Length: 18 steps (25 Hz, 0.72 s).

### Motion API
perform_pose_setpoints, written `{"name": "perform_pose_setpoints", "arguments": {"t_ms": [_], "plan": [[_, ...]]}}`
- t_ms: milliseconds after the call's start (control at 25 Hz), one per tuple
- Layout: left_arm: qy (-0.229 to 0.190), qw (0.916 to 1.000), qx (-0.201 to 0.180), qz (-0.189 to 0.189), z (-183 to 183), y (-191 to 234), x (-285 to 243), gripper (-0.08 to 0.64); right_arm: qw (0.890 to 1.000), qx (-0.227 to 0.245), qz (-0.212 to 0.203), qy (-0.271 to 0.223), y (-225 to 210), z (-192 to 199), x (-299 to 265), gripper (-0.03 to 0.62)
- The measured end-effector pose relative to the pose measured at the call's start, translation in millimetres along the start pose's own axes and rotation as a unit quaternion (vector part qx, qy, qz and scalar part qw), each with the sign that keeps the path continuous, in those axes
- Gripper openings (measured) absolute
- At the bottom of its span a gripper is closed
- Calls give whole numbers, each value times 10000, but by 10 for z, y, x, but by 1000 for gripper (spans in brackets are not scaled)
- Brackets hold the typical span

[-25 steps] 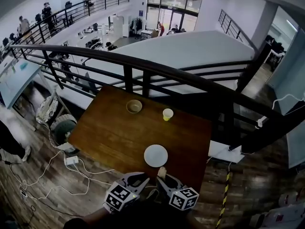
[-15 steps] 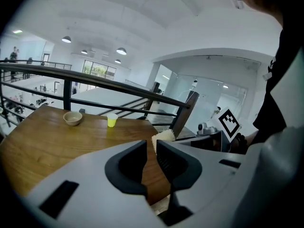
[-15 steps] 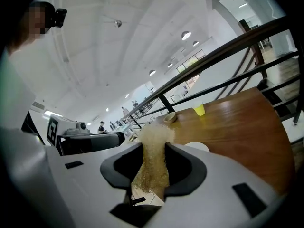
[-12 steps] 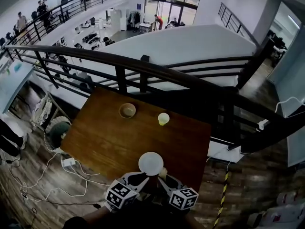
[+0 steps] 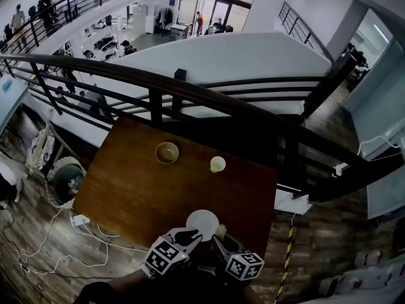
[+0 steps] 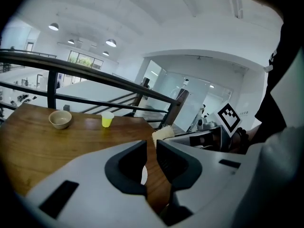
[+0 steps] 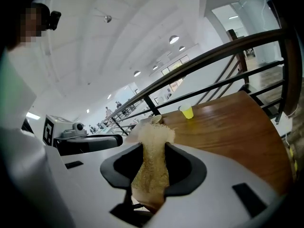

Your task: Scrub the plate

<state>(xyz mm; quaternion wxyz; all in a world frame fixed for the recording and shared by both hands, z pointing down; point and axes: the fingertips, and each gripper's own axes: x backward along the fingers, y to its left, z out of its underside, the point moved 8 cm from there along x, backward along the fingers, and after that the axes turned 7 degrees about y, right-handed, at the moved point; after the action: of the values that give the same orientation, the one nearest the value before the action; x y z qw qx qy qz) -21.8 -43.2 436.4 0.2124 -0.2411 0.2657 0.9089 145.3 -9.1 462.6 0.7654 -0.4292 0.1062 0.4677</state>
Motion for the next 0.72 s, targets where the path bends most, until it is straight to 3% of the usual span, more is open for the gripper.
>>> {"name": "perform_pose_setpoints", "arguments": {"t_ms": [200,400,480,600,720], "plan": [[239,9986,-473,-29,138,270,-51,72,9995,26,316,97,34,28,-362,149],[680,9955,-659,-30,482,465,-289,72,9981,98,510,340,-100,132,-743,149],[957,9888,-1132,-184,608,487,-382,72,9979,67,446,464,-156,174,-869,149],[1450,9665,-2072,-433,813,434,-564,72,9973,55,276,682,-257,200,-1024,149],[1798,9604,-2093,-397,948,369,-770,73,9965,141,128,809,-373,139,-1148,149]]}}
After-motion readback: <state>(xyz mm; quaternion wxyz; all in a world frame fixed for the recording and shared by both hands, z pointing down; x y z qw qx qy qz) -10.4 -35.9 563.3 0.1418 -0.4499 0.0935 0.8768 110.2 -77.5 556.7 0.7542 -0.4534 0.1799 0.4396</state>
